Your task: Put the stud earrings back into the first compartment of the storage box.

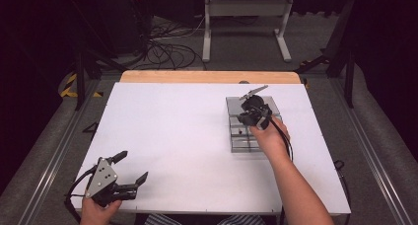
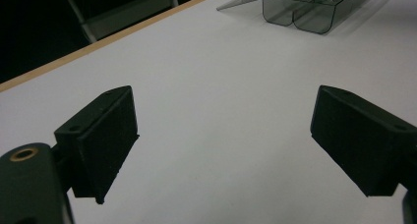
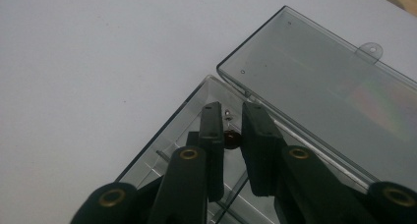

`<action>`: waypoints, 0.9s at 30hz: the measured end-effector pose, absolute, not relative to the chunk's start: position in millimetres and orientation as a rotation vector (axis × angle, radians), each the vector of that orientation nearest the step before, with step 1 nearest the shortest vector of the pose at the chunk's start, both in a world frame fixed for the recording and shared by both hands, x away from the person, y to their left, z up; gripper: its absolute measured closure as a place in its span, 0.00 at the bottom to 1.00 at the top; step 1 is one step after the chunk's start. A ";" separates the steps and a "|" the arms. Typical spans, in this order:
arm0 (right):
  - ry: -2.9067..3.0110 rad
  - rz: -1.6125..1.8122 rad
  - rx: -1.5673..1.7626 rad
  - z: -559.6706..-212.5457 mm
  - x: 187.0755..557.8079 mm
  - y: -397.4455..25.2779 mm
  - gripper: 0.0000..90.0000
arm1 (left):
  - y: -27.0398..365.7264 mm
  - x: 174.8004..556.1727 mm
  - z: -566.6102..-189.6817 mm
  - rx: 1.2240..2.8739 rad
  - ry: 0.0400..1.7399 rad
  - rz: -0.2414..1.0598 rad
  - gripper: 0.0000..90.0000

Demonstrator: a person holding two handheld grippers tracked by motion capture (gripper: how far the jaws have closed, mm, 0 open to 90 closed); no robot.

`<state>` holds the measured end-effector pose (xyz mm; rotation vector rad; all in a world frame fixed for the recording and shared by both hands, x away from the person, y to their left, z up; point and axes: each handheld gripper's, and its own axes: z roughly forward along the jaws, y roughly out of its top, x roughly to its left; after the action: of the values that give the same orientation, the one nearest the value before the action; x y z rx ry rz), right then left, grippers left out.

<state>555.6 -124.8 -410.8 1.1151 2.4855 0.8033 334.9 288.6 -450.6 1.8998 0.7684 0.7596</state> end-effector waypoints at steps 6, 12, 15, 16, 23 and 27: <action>2.509 0.749 1.117 -417.3 560.8 -122.6 0.89 | 288.9 334.6 -450.6 1.899 0.769 0.758 0.12; 2.530 0.703 1.130 -423.8 564.7 -122.2 0.89 | 288.4 335.0 -450.8 1.904 0.767 0.760 0.12; 2.548 0.682 1.144 -428.3 568.0 -122.8 0.89 | 288.6 334.8 -450.6 1.901 0.768 0.760 0.12; 2.548 0.675 1.149 -429.6 568.7 -122.7 0.89 | 288.8 334.9 -450.7 1.901 0.769 0.760 0.12; 2.567 0.640 1.163 -435.1 572.4 -122.1 0.88 | 288.7 335.0 -450.8 1.905 0.767 0.760 0.12; 2.566 0.645 1.152 -435.8 572.9 -121.1 0.79 | 289.1 335.0 -450.7 1.904 0.768 0.758 0.12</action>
<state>572.9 -121.1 -435.8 1.1522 2.5664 0.6446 335.0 289.1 -450.7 1.9036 0.7679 0.7577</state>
